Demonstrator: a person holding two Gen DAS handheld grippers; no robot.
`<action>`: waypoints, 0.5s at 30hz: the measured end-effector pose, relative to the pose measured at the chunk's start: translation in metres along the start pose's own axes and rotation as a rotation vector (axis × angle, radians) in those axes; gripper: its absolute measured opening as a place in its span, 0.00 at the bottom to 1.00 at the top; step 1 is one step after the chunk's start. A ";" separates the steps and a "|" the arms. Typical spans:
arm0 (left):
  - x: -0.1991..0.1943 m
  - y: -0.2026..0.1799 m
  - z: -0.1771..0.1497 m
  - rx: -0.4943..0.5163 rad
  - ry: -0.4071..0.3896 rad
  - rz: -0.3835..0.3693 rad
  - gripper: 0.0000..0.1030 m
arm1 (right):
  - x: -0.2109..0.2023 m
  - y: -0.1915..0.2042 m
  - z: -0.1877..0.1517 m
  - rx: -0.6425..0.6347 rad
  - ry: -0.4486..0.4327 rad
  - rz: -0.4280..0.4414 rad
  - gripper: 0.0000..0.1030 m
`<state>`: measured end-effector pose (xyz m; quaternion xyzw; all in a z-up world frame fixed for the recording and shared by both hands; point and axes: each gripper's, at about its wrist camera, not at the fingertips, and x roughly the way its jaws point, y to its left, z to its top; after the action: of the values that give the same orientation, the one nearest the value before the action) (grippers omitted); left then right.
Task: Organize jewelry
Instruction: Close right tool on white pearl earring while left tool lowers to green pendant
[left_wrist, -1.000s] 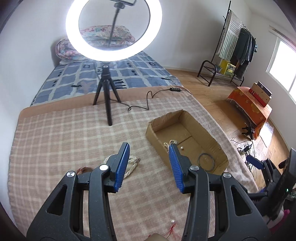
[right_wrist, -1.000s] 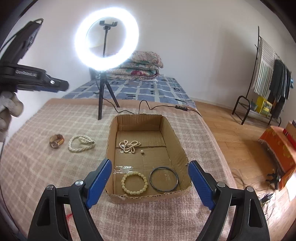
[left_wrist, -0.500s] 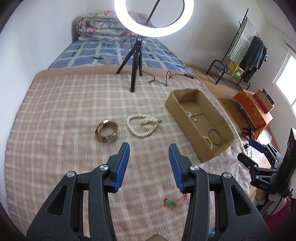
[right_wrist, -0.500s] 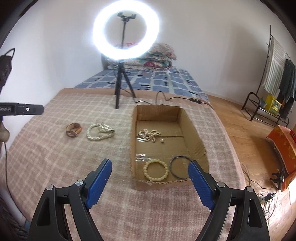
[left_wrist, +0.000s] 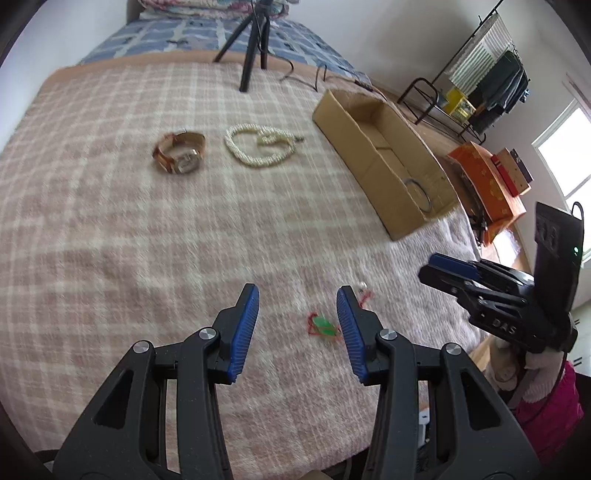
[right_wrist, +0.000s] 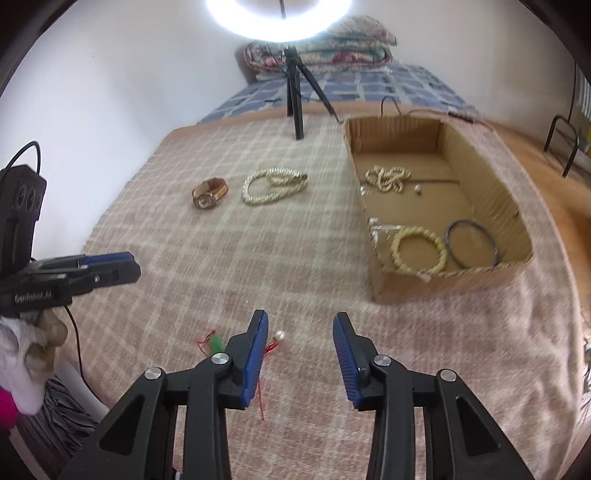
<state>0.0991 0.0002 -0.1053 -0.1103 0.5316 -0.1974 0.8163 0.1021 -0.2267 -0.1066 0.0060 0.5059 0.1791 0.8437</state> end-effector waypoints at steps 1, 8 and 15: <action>0.004 -0.001 -0.004 -0.005 0.019 -0.012 0.43 | 0.002 0.000 -0.001 0.005 0.010 0.009 0.32; 0.029 -0.013 -0.025 -0.003 0.122 -0.053 0.43 | 0.027 -0.006 -0.002 0.099 0.084 0.092 0.29; 0.049 -0.022 -0.033 0.019 0.172 -0.036 0.43 | 0.052 -0.010 -0.003 0.155 0.149 0.099 0.26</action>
<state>0.0820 -0.0397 -0.1509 -0.0950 0.5958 -0.2259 0.7648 0.1242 -0.2202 -0.1544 0.0827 0.5786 0.1810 0.7910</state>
